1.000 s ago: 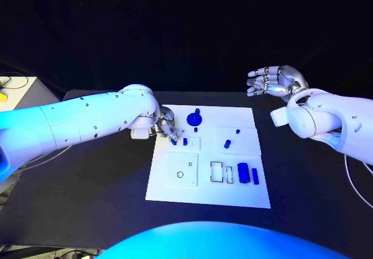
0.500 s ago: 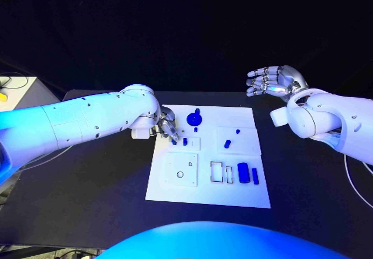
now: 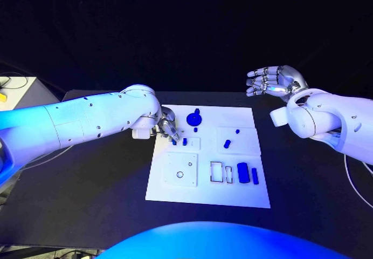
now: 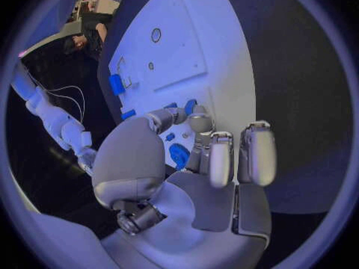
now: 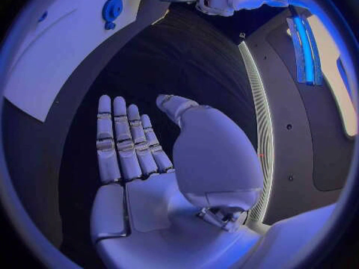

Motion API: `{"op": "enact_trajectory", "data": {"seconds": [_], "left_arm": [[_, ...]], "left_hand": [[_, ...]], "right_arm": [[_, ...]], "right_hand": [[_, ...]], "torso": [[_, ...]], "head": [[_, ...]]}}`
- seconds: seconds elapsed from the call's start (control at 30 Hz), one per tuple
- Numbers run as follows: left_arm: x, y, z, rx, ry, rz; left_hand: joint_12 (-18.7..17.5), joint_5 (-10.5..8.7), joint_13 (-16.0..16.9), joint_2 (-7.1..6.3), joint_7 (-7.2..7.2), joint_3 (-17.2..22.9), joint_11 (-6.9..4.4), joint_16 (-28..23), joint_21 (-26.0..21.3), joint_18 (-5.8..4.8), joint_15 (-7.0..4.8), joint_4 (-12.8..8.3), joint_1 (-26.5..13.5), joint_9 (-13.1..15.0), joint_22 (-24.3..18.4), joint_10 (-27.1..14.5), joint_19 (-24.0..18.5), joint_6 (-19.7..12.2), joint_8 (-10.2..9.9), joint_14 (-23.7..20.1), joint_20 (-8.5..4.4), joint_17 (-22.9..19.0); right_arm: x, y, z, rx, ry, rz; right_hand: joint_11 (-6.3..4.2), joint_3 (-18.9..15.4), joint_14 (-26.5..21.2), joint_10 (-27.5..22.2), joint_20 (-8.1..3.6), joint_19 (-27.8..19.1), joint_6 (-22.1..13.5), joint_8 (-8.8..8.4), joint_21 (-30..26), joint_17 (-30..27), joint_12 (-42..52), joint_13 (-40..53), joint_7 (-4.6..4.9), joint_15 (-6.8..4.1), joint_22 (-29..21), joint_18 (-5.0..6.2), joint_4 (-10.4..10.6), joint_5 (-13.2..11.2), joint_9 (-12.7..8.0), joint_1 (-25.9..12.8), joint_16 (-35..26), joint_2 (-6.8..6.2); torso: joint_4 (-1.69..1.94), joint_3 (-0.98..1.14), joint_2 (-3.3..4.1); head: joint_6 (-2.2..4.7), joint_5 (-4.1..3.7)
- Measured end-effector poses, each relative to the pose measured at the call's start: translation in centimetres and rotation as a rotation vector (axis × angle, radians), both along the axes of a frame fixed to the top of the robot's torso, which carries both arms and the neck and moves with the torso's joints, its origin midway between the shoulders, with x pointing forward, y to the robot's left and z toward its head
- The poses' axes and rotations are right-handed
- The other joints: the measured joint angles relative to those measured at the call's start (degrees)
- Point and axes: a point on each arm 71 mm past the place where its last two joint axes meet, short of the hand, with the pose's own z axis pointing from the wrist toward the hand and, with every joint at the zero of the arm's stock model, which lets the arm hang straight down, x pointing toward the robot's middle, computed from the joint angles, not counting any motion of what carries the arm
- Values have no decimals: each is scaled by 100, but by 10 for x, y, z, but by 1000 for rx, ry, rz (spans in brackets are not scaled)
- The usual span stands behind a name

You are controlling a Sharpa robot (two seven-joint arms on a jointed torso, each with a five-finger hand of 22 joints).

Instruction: Assemble the parts on the task board

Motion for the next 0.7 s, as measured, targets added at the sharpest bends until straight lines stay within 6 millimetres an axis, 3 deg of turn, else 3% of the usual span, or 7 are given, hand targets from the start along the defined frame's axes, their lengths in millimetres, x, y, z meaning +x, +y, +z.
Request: {"op": "enact_trajectory", "data": {"seconds": [0.1, 0.2, 0.23, 0.27, 0.43, 0.7], "left_arm": [[0, 0, 0, 0, -2, 2], [0, 1, -1, 0, -5, 6], [0, 1, -1, 0, -5, 6], [0, 1, -1, 0, -6, 7], [1, 1, -1, 3, -10, 6], [1, 2, -2, 15, -20, 3]], "left_hand": [[-44, -59, -65, 45, -13, -73, -12, 0, 0, 0, -21, -73, -51, 38, 0, -12, 0, 13, -14, 21, 0, 0], [-72, -93, -99, 2, -24, -111, -34, -23, 0, 0, -22, -115, -188, 34, 0, -34, 0, 23, -50, 22, 0, 0], [-72, -106, -99, -7, -31, 52, -44, -23, 0, 0, -22, -323, -267, 28, 0, -45, 0, 30, -57, 22, 0, 0], [-72, -110, -99, -28, -32, 58, -44, -23, 0, -1, -22, -356, -291, 20, 0, -44, 0, 32, -57, 22, 0, 0], [-72, -110, -91, -43, -51, 4, -54, -23, 0, 0, -22, -405, -365, -6, -1, -55, 0, 50, -60, 22, 0, 0], [-57, -197, -60, -95, -73, -496, -108, -23, -22, 0, -35, -190, -417, -24, -1, -110, 20, 71, -134, 9, -21, 0]], "right_arm": [[0, 0, 0, 0, 0, 0], [0, 0, 0, 0, 1, 1], [0, 0, 0, 0, 1, 1], [0, 0, 0, 0, 1, 1], [0, 0, 0, 0, 2, 3], [0, -1, 0, 1, 3, 5]], "right_hand": [[0, -10, 0, 0, 0, 0, 0, 0, 0, -2, 0, -4, 0, 0, -3, 0, -10, 0, 0, 0, 0, 0], [0, -10, 0, 0, 0, 0, 0, 0, 0, -2, 0, -10, 0, 0, -11, 0, -10, 0, 0, 0, 0, 0], [0, -10, 0, 0, 0, 0, 0, 0, 0, -2, 0, -12, 0, 0, -11, 0, -10, 0, 0, 0, 0, 0], [0, -10, 0, 0, 0, 0, 0, 0, 0, -2, 0, -13, 0, 0, -11, 0, -10, 0, 0, 0, 0, 0], [0, -26, 0, 0, 0, 0, 0, -22, 0, -29, 0, -43, 0, 0, -55, 0, -26, -82, -7, 0, -36, 0], [0, -26, 0, 0, 21, -21, 0, -23, 0, -36, 0, -58, 0, 0, -77, 0, -26, -88, -7, 0, -57, 0]], "torso": [[1, 1, -2], [1, 1, -3], [1, 1, -4], [1, 1, -4], [2, 1, -4], [3, 1, -4]], "head": [[0, -8], [0, -16], [0, -17], [0, -19], [0, -21], [0, -25]]}}
